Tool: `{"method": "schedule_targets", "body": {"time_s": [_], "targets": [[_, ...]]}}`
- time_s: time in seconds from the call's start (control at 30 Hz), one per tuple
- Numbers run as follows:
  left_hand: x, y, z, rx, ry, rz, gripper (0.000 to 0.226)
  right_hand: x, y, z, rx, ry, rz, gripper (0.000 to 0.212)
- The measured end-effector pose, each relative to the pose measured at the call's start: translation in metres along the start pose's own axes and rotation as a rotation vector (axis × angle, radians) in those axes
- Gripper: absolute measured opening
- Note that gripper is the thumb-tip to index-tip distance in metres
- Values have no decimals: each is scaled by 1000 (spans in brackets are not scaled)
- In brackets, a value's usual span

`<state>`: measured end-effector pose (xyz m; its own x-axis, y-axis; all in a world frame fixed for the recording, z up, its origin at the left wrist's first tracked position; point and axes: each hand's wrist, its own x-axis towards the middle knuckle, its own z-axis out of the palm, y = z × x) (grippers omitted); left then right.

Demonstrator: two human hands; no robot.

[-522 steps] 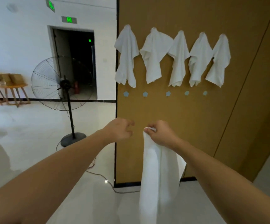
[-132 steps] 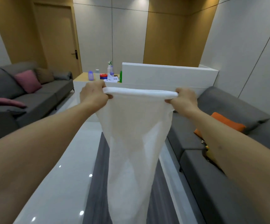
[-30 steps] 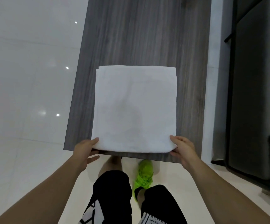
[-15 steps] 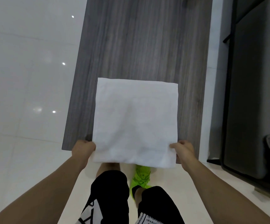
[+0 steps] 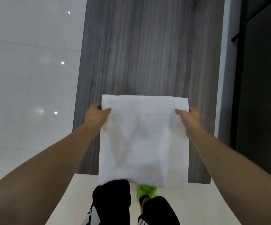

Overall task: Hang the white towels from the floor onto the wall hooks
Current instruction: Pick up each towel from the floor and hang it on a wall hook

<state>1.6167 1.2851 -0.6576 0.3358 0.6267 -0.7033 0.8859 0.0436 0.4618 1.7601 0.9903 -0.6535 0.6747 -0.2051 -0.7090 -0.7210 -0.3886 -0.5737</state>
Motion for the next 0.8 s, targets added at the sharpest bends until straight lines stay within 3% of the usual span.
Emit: {"method": "schedule_targets", "body": {"time_s": [0.17, 0.27, 0.37, 0.53, 0.6, 0.8], "targets": [[33, 28, 1, 89, 41, 68, 42, 20, -27, 12, 101, 87, 69, 19], [41, 32, -3, 436, 32, 310, 39, 25, -32, 4, -159, 6, -29, 11], [45, 33, -5, 680, -33, 501, 29, 26, -39, -5, -425, -85, -147, 20], [41, 36, -1, 761, -87, 527, 27, 21, -49, -6, -870, -190, -252, 13], [40, 37, -3, 765, -99, 520, 32, 15, -51, -4, -986, -192, -260, 34], [30, 38, -15, 810, -116, 494, 29, -3, -57, -13, -977, -109, -274, 29]]}}
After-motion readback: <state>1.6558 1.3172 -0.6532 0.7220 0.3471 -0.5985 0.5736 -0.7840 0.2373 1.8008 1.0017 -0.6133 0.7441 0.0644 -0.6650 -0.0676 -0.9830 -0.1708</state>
